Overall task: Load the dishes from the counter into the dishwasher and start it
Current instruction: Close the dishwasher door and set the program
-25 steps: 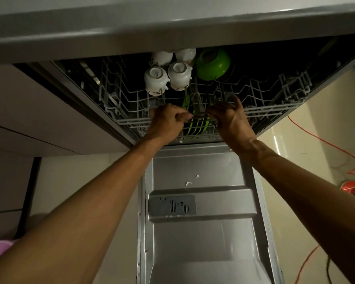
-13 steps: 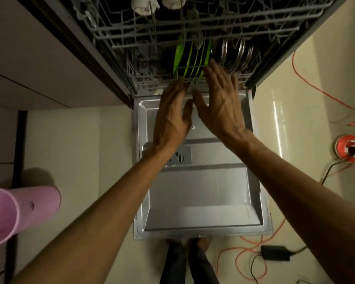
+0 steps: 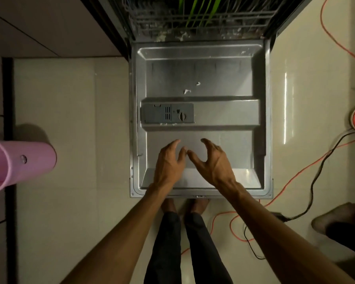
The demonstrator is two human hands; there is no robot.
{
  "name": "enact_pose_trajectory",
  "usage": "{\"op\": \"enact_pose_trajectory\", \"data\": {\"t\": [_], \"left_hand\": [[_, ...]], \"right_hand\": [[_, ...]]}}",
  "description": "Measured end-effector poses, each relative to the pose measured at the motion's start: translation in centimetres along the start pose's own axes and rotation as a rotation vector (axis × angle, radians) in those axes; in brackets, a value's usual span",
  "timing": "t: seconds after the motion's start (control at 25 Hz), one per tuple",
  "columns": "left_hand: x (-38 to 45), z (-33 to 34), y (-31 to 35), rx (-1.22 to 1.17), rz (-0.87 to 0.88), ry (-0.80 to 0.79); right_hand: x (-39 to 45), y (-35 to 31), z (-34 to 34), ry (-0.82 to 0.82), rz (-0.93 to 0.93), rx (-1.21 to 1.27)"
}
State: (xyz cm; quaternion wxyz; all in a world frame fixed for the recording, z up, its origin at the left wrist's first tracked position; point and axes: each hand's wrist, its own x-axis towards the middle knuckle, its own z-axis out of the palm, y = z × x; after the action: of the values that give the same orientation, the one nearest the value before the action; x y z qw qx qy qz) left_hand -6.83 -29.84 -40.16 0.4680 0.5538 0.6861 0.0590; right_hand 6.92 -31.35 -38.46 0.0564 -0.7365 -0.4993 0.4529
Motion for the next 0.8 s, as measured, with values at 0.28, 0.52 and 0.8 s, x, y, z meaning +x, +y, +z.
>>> {"op": "enact_pose_trajectory", "data": {"t": [0.28, 0.52, 0.8], "left_hand": [[-4.3, 6.7, -6.0, -0.336, -0.683, -0.102], [-5.4, 10.6, -11.1, -0.879, -1.099, -0.118], [-2.5, 13.2, -17.3, -1.297, -1.134, 0.047]], "right_hand": [[-3.9, 6.7, 9.3, -0.050, 0.518, 0.498], [-4.0, 11.7, 15.5, 0.021, 0.956, 0.862], [-1.1, 15.1, 18.4, 0.119, 1.065, 1.474]]}}
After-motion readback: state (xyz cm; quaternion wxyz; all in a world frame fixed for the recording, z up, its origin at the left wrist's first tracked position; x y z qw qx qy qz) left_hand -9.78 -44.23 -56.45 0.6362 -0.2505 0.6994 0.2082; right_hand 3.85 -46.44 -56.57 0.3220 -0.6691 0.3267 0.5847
